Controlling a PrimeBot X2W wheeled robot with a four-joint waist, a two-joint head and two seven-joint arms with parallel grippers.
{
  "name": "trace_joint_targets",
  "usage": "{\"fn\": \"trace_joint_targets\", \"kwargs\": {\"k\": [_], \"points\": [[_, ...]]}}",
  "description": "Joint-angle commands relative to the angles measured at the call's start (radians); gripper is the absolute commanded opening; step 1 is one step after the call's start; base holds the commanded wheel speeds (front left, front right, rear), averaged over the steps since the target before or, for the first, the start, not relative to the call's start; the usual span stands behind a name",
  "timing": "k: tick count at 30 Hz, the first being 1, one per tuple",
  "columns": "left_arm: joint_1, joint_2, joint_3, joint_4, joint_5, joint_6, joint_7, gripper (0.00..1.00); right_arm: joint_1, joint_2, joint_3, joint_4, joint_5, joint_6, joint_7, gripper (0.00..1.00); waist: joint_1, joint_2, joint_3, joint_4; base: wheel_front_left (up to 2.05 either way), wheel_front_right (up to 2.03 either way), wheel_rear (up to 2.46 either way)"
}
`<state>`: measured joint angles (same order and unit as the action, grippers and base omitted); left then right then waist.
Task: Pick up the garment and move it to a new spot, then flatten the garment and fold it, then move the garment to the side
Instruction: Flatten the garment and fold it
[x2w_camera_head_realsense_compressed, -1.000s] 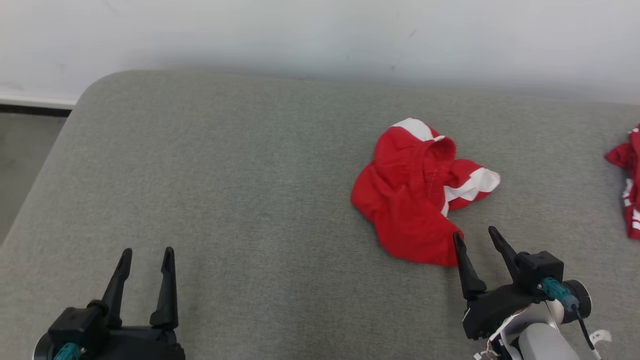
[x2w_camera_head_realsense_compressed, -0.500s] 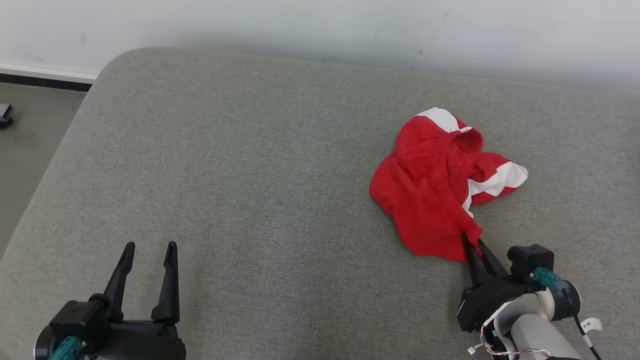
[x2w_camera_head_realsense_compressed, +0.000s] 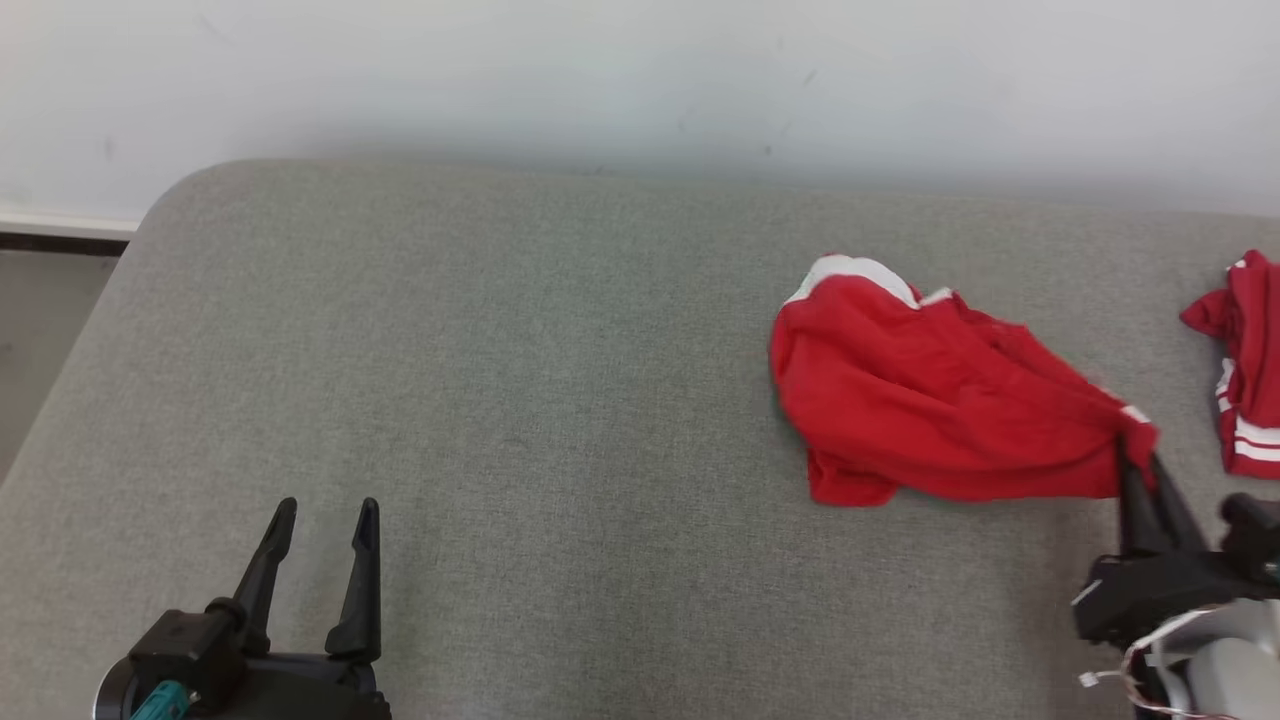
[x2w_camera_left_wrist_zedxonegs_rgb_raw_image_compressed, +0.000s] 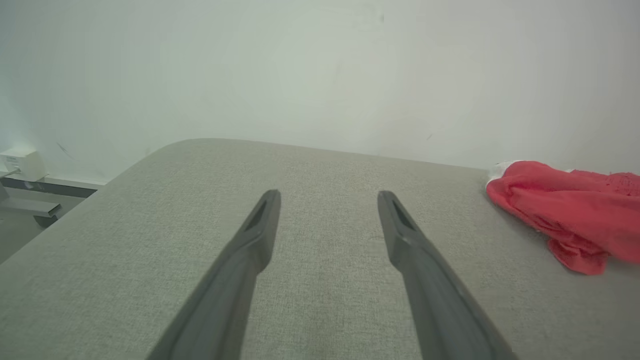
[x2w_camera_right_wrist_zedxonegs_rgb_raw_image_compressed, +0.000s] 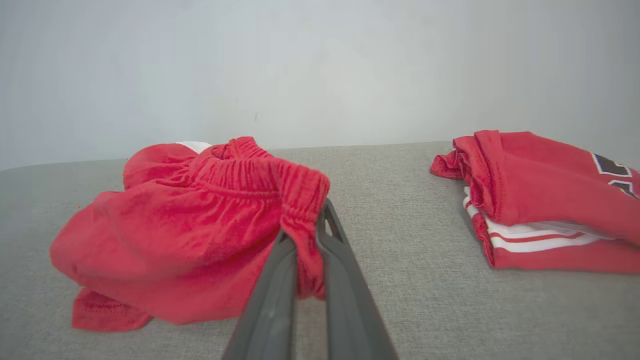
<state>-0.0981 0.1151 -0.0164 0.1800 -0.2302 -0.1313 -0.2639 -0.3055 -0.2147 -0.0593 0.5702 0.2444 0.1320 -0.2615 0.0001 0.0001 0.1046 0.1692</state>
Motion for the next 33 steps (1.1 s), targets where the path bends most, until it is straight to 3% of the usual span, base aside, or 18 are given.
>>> {"fn": "trace_joint_targets", "kwargs": {"k": [1, 8, 18, 29, 33], "points": [[0.012, -0.002, -0.002, 0.000, 0.005, 0.001, 0.000, 1.00, 0.023, -0.016, -0.045, -0.043, -0.004, -0.002, -0.004, 0.00, -0.0001, -0.0001, -0.016, -0.014, 0.00, 0.00, 0.00], [0.021, -0.008, 0.003, 0.002, 0.002, 0.001, 0.000, 1.00, 0.042, 0.017, -0.042, -0.179, -0.047, -0.002, -0.004, 0.00, -0.0001, -0.0001, -0.025, -0.005, 0.00, 0.00, 0.00], [0.016, -0.022, 0.008, 0.008, 0.003, 0.002, 0.000, 1.00, 0.003, 0.089, 0.209, -0.217, -0.058, -0.002, 0.009, 0.00, -0.0001, -0.0001, -0.038, 0.046, 0.00, 0.00, 0.00], [0.012, -0.031, 0.014, 0.021, -0.003, 0.002, 0.000, 1.00, -0.014, 0.159, 0.520, -0.009, -0.010, -0.002, 0.001, 0.00, -0.0001, -0.0001, -0.030, 0.117, 0.00, 0.00, 0.00], [0.008, -0.035, 0.007, 0.028, -0.006, 0.001, 0.000, 1.00, -0.018, 0.165, 0.626, 0.076, 0.056, -0.002, -0.003, 0.00, -0.0001, -0.0001, -0.025, 0.129, 0.00, 0.00, 0.00]]}}
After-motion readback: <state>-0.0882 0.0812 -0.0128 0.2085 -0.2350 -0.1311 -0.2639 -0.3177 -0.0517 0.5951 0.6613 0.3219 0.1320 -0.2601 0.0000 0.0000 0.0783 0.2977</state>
